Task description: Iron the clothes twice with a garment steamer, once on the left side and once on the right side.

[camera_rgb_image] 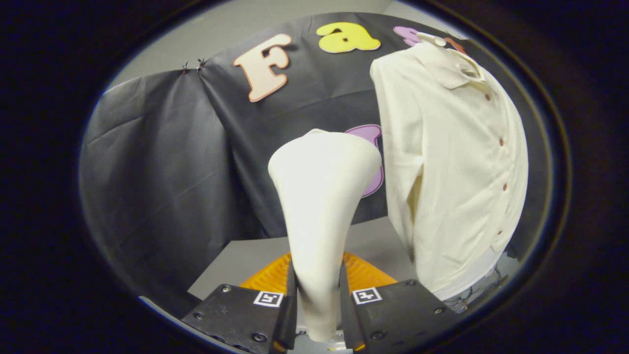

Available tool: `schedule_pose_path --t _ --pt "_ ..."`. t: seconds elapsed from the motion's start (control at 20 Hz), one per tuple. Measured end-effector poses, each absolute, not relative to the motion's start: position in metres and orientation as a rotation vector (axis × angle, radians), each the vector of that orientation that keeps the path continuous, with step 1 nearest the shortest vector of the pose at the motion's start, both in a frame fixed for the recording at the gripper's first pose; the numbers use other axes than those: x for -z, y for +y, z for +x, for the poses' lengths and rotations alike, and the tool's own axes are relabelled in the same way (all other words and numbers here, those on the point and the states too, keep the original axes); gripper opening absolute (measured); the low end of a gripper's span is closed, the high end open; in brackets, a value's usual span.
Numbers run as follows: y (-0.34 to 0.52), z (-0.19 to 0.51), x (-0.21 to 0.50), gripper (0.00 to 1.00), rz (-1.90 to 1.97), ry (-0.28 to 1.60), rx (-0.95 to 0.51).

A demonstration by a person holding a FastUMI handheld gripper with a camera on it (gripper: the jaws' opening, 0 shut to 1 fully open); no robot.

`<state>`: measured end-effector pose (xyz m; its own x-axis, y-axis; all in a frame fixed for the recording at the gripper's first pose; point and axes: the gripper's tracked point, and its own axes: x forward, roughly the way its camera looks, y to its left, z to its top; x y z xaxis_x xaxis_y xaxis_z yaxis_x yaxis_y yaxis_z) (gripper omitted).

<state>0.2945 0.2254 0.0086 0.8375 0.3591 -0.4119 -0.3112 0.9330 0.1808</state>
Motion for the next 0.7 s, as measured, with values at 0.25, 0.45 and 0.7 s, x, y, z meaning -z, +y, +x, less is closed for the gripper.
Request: schedule_pose_path --t 0.25,0.45,0.7 --pt "0.142 0.310 -0.057 0.37 0.059 0.365 -0.239" --pt "0.095 0.334 -0.083 0.37 -0.011 0.284 -0.184" --pt "0.079 0.376 -0.096 0.38 -0.065 0.214 -0.159"
